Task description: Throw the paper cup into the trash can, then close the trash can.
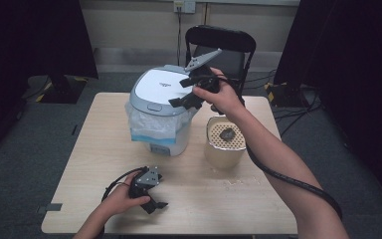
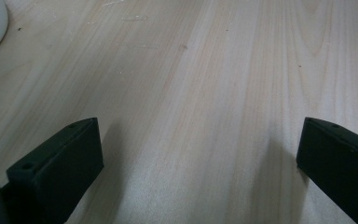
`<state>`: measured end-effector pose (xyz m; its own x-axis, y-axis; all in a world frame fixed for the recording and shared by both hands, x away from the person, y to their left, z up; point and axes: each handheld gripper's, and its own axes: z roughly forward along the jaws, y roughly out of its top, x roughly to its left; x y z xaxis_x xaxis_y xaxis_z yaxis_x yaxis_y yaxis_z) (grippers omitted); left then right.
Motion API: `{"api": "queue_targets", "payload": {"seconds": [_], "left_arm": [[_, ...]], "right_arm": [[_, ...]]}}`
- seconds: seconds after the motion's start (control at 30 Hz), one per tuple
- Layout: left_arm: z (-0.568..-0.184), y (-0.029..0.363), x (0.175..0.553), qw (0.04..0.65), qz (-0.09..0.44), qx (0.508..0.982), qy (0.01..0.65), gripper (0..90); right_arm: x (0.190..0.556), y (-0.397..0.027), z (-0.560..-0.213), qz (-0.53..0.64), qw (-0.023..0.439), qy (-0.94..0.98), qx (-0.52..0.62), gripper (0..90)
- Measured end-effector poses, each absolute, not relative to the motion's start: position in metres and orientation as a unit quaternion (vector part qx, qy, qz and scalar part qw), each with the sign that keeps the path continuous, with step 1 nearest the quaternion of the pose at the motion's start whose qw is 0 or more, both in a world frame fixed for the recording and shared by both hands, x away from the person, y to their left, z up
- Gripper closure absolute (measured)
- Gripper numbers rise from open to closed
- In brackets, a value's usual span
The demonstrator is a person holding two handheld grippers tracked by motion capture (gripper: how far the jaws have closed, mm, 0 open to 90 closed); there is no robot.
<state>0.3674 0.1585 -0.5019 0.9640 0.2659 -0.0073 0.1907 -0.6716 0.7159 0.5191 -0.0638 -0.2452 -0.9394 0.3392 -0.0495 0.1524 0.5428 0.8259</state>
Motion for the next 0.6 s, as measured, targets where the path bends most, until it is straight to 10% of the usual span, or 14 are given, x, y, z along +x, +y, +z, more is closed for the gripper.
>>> {"api": "queue_targets", "payload": {"seconds": [0.6], "left_arm": [[-0.502, 0.158, 0.367, 0.385, 0.048, 0.913, 0.128, 0.0]], "right_arm": [[0.495, -0.097, -0.243, 0.463, 0.092, 0.87, 0.143, 14.1]]}}
